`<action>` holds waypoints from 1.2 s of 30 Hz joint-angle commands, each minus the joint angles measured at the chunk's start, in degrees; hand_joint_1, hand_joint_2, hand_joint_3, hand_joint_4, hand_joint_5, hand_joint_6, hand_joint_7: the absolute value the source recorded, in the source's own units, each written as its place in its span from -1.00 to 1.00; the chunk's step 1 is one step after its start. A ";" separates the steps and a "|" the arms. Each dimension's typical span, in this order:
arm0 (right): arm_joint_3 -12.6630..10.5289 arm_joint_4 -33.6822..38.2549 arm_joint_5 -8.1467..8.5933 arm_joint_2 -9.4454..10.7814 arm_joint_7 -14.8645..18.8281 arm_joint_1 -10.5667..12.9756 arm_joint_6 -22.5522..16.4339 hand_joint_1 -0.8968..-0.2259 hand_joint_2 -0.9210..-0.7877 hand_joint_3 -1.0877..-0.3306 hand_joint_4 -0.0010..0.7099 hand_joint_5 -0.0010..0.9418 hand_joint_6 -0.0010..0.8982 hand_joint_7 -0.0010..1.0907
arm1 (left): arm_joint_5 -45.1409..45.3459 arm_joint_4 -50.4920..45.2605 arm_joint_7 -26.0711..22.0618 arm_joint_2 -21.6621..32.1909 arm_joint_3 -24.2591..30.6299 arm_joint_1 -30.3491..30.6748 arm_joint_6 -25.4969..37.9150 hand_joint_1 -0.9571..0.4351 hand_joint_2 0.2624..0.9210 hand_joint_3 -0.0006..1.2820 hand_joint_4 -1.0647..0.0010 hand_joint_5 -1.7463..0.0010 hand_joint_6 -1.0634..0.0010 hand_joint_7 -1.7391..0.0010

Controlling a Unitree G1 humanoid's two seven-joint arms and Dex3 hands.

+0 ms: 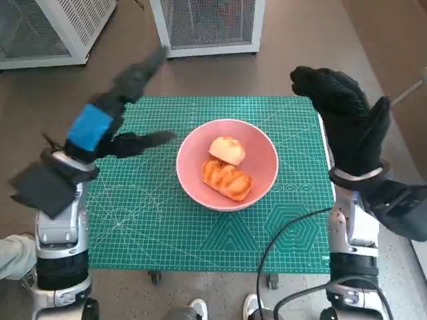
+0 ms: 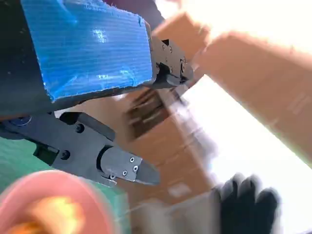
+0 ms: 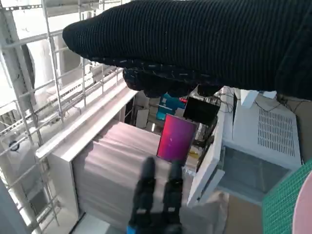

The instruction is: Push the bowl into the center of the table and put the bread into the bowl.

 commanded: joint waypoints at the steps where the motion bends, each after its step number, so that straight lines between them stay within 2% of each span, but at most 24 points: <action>1: 0.35 -0.67 -1.14 0.29 -1.71 -0.08 0.73 -0.18 -1.00 -0.07 -0.43 -1.00 -0.76 -0.54 | -3.41 1.67 1.36 -2.63 0.79 1.37 -4.07 -0.47 1.00 -0.60 0.56 0.95 0.50 0.97; 13: 1.72 -2.47 -2.91 0.80 -4.32 -1.22 1.28 -0.18 -1.00 -0.12 -0.43 -1.00 -0.78 -0.52 | -6.05 1.90 1.38 -3.55 -0.31 2.06 -7.17 -0.49 1.00 -0.45 0.53 0.97 0.51 0.98; 36: 1.75 -0.26 -2.48 -1.31 -2.71 -4.24 -0.06 -0.18 -1.00 -0.10 -0.51 -1.00 -0.84 -0.49 | -5.26 1.12 2.35 -2.64 -2.79 0.33 -6.79 -0.58 1.00 -0.43 0.50 0.98 0.48 0.97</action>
